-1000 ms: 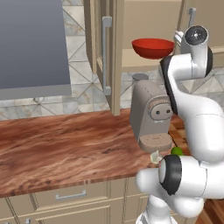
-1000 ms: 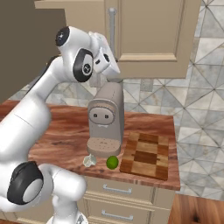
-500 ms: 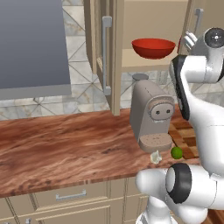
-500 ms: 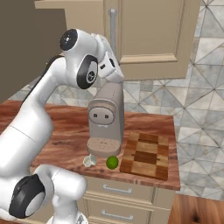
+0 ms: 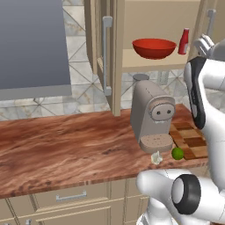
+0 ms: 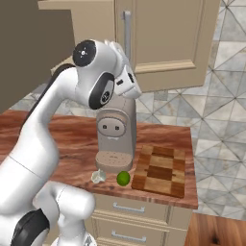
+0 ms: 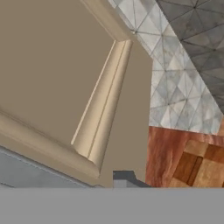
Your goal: Open the cabinet. Place the bowl and condiment on the counter. Then place the lime and garlic on the cutting board.
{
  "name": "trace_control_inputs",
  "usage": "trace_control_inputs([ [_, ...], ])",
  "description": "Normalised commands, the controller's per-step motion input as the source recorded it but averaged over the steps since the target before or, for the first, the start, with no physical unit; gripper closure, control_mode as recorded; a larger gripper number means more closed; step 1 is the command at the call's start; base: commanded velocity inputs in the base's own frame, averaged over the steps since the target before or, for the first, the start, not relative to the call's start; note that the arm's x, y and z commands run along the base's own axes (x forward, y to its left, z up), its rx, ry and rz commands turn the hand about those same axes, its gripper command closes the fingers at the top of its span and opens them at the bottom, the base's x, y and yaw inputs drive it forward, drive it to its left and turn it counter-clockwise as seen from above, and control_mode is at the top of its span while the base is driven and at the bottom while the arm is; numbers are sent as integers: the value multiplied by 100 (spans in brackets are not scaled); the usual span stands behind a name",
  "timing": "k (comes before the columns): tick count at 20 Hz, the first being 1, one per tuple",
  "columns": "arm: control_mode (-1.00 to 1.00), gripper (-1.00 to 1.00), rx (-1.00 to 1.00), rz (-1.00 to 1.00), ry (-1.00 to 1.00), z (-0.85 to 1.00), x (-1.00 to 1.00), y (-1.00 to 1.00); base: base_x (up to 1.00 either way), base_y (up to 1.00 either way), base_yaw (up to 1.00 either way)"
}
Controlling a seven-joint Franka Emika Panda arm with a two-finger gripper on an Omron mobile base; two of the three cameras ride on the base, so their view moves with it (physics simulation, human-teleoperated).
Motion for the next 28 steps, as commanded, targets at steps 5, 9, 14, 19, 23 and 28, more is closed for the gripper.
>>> trace_control_inputs([
  [5, -100, 100, 12, 0, -3, -12, -51, -100, 0, 0, 0],
  [9, -100, 100, 9, 0, -2, -20, -38, -100, 0, 0, 0],
  [14, -100, 100, 8, 0, -1, -20, -36, -100, 0, 0, 0],
  [19, -100, 100, 5, 0, 0, -25, -29, -100, 0, 0, 0],
  [23, -100, -100, 0, 0, 0, -28, -9, -100, 0, 0, 0],
  [28, -100, -100, 0, -2, -4, -5, -60, -82, 0, 0, 0],
])
